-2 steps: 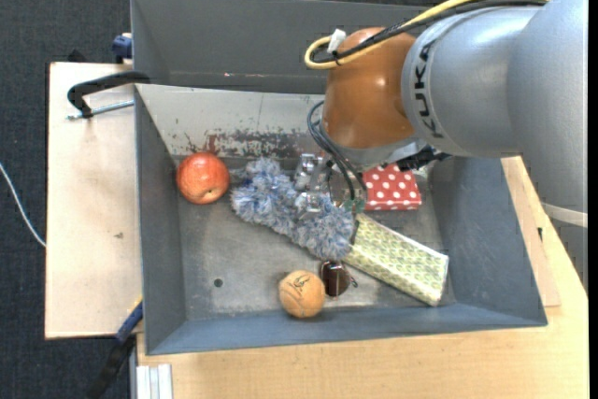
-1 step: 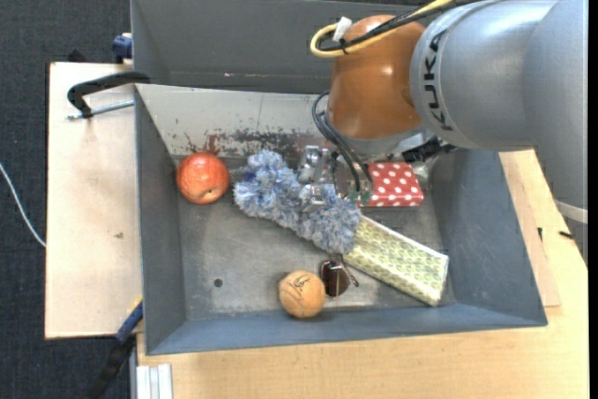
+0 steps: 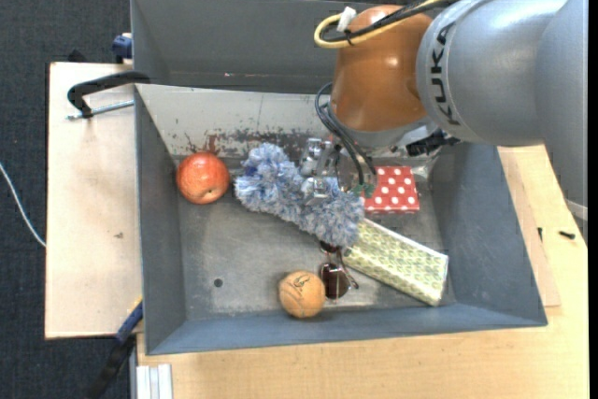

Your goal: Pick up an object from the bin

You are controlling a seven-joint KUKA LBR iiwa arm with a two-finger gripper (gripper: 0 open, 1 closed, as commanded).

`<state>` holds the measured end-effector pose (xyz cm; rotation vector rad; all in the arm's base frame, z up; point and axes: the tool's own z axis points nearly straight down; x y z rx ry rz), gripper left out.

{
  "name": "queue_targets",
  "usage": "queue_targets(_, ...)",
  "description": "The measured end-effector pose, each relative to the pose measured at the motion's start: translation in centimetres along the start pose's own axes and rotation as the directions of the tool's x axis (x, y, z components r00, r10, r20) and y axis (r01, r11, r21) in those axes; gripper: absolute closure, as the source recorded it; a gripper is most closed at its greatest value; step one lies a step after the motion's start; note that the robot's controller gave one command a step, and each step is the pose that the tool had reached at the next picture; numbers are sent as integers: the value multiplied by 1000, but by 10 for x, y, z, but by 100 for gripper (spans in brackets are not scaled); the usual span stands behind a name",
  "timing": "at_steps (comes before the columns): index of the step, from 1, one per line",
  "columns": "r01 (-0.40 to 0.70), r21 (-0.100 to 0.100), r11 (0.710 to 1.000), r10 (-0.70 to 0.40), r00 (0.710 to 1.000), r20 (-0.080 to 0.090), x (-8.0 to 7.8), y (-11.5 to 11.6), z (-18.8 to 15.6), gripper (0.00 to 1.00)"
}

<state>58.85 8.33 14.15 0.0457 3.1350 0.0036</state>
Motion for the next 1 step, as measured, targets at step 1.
queue_targets(1, 0, 0, 1000, 0, 1000, 3, 0, 1, -8, 100)
